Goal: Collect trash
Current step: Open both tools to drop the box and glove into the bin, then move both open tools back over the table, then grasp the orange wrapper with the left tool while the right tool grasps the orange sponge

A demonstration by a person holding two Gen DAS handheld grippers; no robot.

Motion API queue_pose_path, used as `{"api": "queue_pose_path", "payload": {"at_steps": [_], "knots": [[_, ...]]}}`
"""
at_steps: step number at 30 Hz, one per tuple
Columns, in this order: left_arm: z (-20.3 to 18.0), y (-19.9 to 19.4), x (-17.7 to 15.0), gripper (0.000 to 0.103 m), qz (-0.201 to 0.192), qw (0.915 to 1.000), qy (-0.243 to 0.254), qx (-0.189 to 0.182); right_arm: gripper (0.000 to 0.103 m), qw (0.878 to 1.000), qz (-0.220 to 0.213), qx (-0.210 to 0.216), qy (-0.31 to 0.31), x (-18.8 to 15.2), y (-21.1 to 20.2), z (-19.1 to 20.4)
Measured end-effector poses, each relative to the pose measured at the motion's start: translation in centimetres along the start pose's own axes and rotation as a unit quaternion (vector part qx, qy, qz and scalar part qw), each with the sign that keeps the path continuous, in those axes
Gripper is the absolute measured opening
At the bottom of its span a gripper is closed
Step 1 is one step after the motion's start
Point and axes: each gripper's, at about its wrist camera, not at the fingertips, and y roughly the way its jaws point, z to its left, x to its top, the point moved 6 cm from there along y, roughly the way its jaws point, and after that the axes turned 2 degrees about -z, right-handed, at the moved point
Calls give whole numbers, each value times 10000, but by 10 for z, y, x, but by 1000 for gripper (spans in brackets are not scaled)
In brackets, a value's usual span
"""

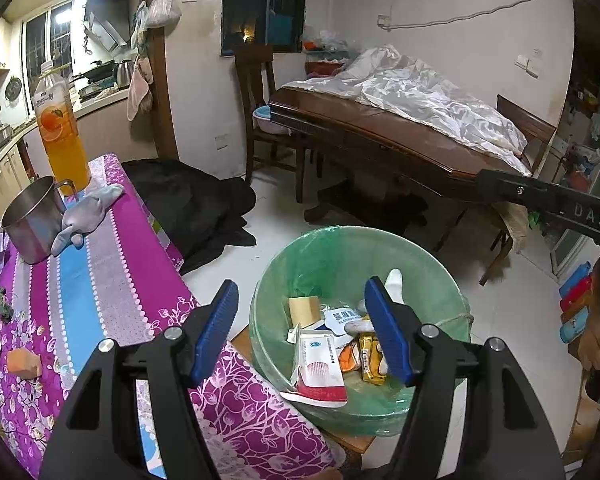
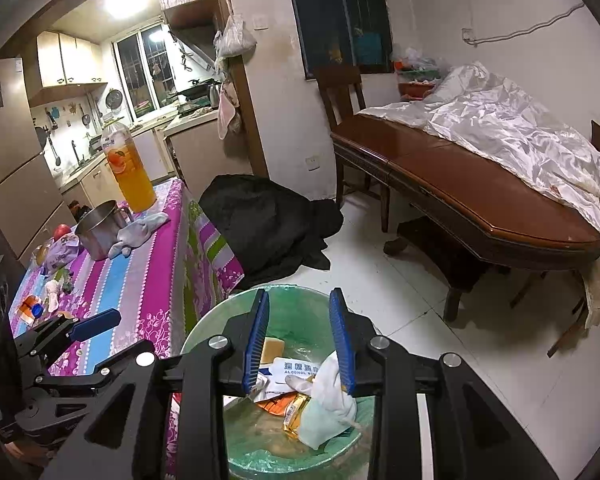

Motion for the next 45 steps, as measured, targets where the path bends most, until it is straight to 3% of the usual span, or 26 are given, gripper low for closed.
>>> {"api": "queue_pose_path", "payload": {"at_steps": [8, 14, 18, 25, 29, 36, 40, 43, 45], "knots": [[6, -6, -3, 63, -14, 10000, -28, 19, 45, 9998, -84, 173, -64, -2, -11, 14], [41, -18, -19, 63, 21, 9996, -183, 236, 61, 9971, -286, 645, -287, -11, -22, 61], [86, -27, -36, 63, 101, 9977, -446, 496, 65, 9927, -288, 1036, -552, -28, -19, 112], [173, -60, -64, 63, 109, 9900, -914, 1071, 66, 9811, -20, 1732, -864, -53, 3, 203], [237, -85, -85, 63, 127, 9810, -1275, 1456, 66, 9729, 119, 2036, -1085, -62, 15, 252], [368, -138, -128, 63, 168, 9540, -1764, 2416, 66, 9561, 423, 2502, -1466, -83, 38, 332], [441, -174, -149, 63, 133, 9394, -1796, 2917, 66, 9467, 598, 2676, -1690, -95, 53, 365], [492, -195, -165, 65, 127, 9338, -1836, 3068, 67, 9406, 704, 2770, -1831, -102, 63, 382], [508, -196, -172, 67, 141, 9368, -1902, 2932, 68, 9355, 792, 2837, -1951, -108, 73, 398]]}}
